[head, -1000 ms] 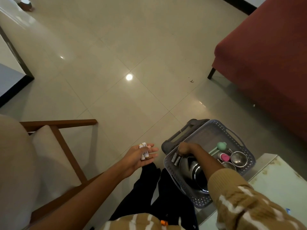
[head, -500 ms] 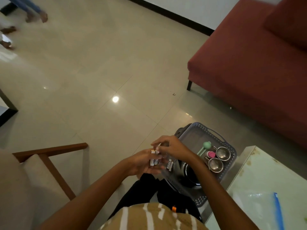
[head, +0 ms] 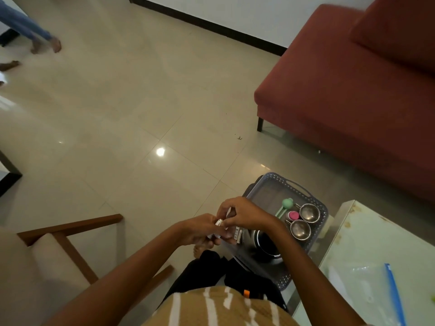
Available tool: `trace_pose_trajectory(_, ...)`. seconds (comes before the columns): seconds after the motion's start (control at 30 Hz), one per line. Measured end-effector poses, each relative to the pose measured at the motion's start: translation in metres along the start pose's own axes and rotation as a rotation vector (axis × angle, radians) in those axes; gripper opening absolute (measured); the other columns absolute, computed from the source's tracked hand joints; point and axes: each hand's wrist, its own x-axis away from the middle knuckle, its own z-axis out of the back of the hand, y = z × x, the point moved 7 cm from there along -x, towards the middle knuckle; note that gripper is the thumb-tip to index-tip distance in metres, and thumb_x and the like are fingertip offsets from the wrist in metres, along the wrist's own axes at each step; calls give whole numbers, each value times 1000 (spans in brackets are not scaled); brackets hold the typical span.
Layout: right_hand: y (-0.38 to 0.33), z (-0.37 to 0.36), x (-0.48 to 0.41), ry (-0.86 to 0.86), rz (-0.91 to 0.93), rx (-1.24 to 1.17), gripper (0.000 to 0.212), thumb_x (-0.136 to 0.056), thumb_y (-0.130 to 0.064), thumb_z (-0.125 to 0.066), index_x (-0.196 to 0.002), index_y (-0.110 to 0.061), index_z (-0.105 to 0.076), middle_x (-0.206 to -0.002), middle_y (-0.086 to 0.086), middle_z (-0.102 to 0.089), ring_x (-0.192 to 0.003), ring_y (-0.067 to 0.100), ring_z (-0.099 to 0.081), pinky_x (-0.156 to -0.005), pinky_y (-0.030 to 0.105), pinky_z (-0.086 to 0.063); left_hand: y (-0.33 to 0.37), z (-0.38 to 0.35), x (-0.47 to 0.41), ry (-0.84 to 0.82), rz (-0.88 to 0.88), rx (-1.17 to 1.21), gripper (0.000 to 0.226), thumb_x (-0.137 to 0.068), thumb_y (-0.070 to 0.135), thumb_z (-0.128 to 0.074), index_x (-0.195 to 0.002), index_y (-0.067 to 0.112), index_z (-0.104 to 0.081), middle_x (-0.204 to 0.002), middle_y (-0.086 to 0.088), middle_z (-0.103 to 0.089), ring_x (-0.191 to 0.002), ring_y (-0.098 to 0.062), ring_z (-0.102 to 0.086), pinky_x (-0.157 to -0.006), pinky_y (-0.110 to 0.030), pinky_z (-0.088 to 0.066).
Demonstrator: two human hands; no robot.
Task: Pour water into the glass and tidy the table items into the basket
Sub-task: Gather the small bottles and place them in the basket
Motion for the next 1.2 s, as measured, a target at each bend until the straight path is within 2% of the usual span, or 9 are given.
trace_pose_trajectory(0.07, 4, 3, 0, 16, -16, -24, 12, -75, 0, -68, -85, -7, -67, -76, -4, -63, -72, 30, -67, -68, 37, -55, 2, 1, -2, 4, -10, 19, 36, -85, 9, -66, -119, 0, -57, -91, -6, -74, -57, -3, -56, -54, -13, -49)
trace_pose_trajectory(0.2, 12, 13, 0, 87, -44, -157, 14, -78, 0, -67, -84, -12, -62, -71, -4, -60, -60, 6, -57, -55, 18, -49, 12, 15, -2, 88, -80, 74, 36, -85, 11, -66, -119, 3, -56, -97, -11, -72, -60, -5, -63, -61, -17, -55)
trace_pose_trajectory(0.3, 18, 22, 0, 183, -60, -256, 21, -78, 5, -64, -79, -15, -58, -70, 0, -59, -56, 3, -57, -55, 22, -49, 23, 23, 1, 139, -123, 81, 30, -90, 19, -62, -117, 9, -55, -97, -8, -71, -63, -8, -64, -64, -21, -57)
trace_pose_trajectory(0.43, 26, 32, 3, 340, -94, -393, 25, -78, 11, -62, -75, -13, -55, -72, 6, -61, -51, 1, -61, -50, 18, -51, 38, 34, 2, 387, -233, -110, 19, -97, 22, -46, -113, 14, -52, -81, -1, -59, -54, -9, -51, -54, -20, -49)
trace_pose_trajectory(0.6, 32, 36, 5, 494, -110, -576, 21, -80, 10, -61, -78, -11, -58, -76, 9, -63, -57, 6, -63, -52, 17, -53, 51, 35, 2, 496, -393, -112, 26, -101, 21, -38, -114, 10, -57, -73, 1, -55, -52, -7, -46, -50, -17, -45)
trace_pose_trajectory(0.7, 36, 33, 7, 518, -129, -762, 16, -81, 5, -62, -83, -11, -62, -84, 11, -65, -66, 17, -66, -55, 21, -55, 52, 37, -1, 501, -407, -29, 27, -101, 17, -37, -115, 7, -58, -71, -1, -53, -51, -7, -42, -50, -19, -42)
trace_pose_trajectory(0.8, 38, 30, 10, 468, -164, -817, 14, -83, 2, -62, -88, -11, -62, -82, 8, -67, -59, 17, -67, -53, 24, -56, 50, 36, -3, 483, -393, 19, 27, -101, 16, -38, -115, 6, -59, -70, -2, -52, -49, -6, -40, -50, -20, -39)
trace_pose_trajectory(0.97, 46, 22, 13, 440, -220, -957, 12, -82, 5, -62, -92, -2, -62, -80, 14, -68, -55, 18, -68, -53, 22, -57, 46, 28, -7, 414, -353, -6, 24, -101, 18, -37, -112, 11, -58, -71, 0, -53, -47, -5, -41, -50, -21, -37)
trace_pose_trajectory(1.2, 62, 29, 14, 508, -289, -969, 16, -79, 8, -64, -95, 7, -63, -80, 18, -68, -52, 19, -68, -51, 22, -57, 46, 26, -9, 387, -277, -11, 33, -101, 26, -35, -124, 14, -55, -87, -3, -64, -57, -8, -52, -51, -17, -43)
